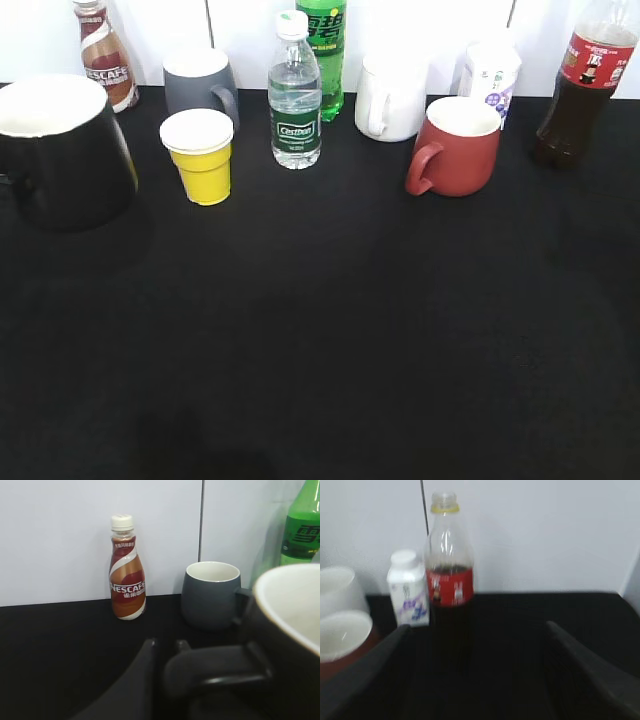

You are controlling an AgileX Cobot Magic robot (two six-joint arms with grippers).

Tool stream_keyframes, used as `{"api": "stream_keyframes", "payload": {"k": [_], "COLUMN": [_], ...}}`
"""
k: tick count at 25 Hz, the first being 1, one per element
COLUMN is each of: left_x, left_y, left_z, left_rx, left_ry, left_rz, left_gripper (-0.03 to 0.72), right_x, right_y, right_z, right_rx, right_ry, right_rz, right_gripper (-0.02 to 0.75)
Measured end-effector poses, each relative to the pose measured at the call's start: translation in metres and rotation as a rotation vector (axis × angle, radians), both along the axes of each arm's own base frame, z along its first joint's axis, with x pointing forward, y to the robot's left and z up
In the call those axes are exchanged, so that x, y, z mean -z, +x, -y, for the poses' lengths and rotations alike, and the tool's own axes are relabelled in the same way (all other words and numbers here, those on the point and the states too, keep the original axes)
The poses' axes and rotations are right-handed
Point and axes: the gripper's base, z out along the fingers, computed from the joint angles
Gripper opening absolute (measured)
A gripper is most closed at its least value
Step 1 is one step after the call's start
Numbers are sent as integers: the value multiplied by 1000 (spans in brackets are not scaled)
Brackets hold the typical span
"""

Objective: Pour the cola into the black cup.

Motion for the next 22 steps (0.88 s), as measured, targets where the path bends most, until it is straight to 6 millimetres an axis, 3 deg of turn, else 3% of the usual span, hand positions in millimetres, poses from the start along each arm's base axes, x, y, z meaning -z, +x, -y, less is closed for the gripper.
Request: {"api": "stream_keyframes", "payload": {"k": [3, 6, 8, 15, 19, 20, 22], "left_x": [0, 0, 0, 0, 0, 0, 0], "left_y": [0, 0, 0, 0, 0, 0, 0], "left_z": [0, 0, 0, 0, 0, 0, 0], "left_rx": [0, 0, 0, 0, 0, 0, 0], "left_ry": [0, 0, 0, 0, 0, 0, 0], "left_rz": [0, 0, 0, 0, 0, 0, 0], "left_gripper": [60, 59, 59, 59, 59, 59, 59], "right_x": [53, 110, 135, 153, 162, 162, 169], "right_y": [55, 86, 105, 185, 212, 216, 217], "right_z": [1, -5, -4, -4, -6, -8, -11], "right_rx": [-21, -97, -100, -135, -172, -178, -184], "right_ry": [8, 23, 32, 31, 42, 45, 47], "right_rz": [71, 110, 67, 79, 72, 77, 60], "right_gripper": [585, 655, 672, 672, 663, 647, 532]}}
